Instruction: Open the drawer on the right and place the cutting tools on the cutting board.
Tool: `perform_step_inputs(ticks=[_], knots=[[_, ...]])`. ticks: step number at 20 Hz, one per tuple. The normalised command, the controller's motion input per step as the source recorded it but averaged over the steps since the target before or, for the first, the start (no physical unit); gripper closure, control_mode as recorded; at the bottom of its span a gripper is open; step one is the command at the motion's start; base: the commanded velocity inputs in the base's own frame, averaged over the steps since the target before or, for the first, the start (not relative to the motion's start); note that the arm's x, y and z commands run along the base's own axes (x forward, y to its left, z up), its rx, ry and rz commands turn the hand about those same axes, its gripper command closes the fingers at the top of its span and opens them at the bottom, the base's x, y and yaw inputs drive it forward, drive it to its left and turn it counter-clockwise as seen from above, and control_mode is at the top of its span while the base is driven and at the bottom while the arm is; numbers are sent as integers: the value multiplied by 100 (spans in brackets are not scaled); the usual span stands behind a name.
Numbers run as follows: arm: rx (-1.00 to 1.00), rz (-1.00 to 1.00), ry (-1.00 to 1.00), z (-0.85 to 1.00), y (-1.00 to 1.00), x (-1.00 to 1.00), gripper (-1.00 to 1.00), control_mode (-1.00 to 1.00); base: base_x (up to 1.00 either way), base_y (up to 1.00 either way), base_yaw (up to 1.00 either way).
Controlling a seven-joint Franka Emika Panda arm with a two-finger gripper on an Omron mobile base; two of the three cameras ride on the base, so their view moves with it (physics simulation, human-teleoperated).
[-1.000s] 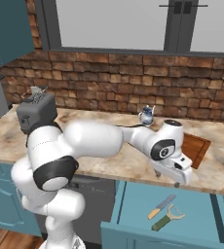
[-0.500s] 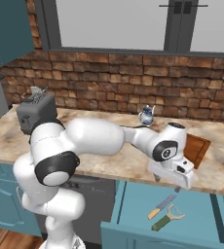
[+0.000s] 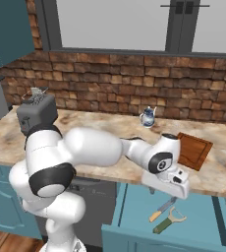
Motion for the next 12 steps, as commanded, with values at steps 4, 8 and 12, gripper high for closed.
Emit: perform_step_inputs(ticks=[4, 8, 12], knots=[[0, 10, 1, -45, 4, -11, -100, -100, 0, 0, 0], [4, 11, -9, -14, 0, -36, -100, -100, 0, 0, 0], [5, 12, -15, 1, 0, -27, -100, -100, 0, 0, 0]])
